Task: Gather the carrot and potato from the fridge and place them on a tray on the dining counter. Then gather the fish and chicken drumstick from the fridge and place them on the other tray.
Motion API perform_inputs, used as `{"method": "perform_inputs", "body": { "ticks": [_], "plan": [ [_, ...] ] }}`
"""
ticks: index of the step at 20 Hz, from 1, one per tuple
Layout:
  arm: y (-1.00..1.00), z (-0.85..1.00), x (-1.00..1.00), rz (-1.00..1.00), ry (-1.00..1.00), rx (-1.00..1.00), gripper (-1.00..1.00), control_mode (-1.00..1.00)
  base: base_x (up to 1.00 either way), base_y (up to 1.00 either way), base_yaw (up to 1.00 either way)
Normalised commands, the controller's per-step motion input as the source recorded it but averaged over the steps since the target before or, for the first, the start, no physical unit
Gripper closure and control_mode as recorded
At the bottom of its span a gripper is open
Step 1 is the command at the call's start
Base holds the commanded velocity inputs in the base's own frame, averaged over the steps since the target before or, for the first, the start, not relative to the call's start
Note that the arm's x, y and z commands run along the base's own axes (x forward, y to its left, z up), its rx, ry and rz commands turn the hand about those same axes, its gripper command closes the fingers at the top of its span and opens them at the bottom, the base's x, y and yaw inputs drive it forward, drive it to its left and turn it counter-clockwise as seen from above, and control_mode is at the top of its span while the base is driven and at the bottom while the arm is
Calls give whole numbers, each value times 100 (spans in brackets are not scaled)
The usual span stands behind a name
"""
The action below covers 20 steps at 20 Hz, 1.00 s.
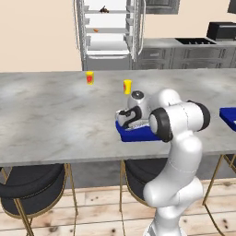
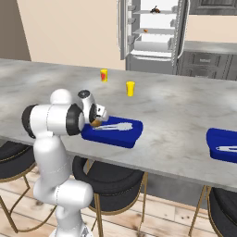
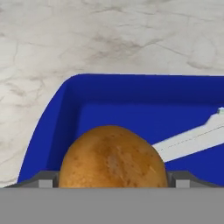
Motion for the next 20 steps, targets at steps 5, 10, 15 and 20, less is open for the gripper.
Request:
{"method": "perform_inputs", "body": {
  "ticks": [5, 10, 15, 20],
  "plan": [
    [-1, 24, -34, 0, -12, 0, -100, -100, 0, 0, 0],
    [-13, 48, -8, 0, -8, -1, -100, -100, 0, 0, 0],
    [-19, 54, -11, 0, -4, 0, -100, -100, 0, 0, 0],
    [-4, 92, -63, 0, -9, 0, -100, -100, 0, 0, 0]
  ]
}}
